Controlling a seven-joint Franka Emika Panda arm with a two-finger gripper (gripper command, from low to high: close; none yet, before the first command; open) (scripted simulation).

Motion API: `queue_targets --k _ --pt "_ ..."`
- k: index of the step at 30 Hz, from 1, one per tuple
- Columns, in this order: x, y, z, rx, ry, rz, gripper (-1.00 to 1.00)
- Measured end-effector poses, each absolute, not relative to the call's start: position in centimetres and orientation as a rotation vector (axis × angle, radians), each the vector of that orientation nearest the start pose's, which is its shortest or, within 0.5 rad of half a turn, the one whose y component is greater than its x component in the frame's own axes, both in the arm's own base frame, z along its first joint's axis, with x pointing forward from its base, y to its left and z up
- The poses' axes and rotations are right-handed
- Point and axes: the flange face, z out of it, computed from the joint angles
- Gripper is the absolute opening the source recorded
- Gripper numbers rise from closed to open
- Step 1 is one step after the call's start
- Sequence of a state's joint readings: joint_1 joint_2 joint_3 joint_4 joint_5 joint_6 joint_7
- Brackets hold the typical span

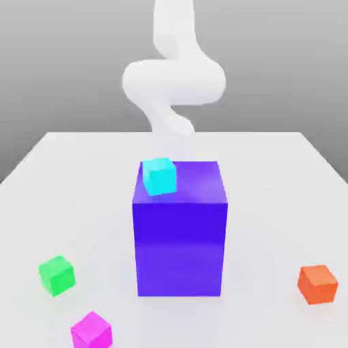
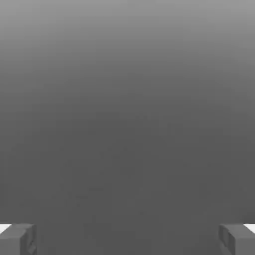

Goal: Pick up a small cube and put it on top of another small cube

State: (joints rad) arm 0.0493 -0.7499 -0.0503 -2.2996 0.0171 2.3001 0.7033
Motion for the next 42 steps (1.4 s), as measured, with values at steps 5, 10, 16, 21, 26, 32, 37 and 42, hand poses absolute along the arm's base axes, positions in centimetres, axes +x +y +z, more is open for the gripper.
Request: queue_targets --k 5,10,16,21,26,32,37,42 --pt "40.1 -1.9 65.2 -2.619 0.714 -0.826 0.00" --pt "43.2 -2.7 60.8 -2.696 0.499 -0.705 0.00" --pt "46.4 -3.3 55.2 -2.748 0.240 -0.578 0.00" --pt "48.4 -3.6 50.3 -2.763 0.027 -0.488 0.00" --pt "49.9 -3.9 45.5 -2.760 -0.178 -0.412 0.00" --pt "51.0 -4.3 39.8 -2.737 -0.417 -0.340 0.00" --pt "51.4 -4.7 35.3 -2.707 -0.613 -0.293 0.00" --pt "51.4 -5.3 31.2 -2.670 -0.803 -0.255 0.00"
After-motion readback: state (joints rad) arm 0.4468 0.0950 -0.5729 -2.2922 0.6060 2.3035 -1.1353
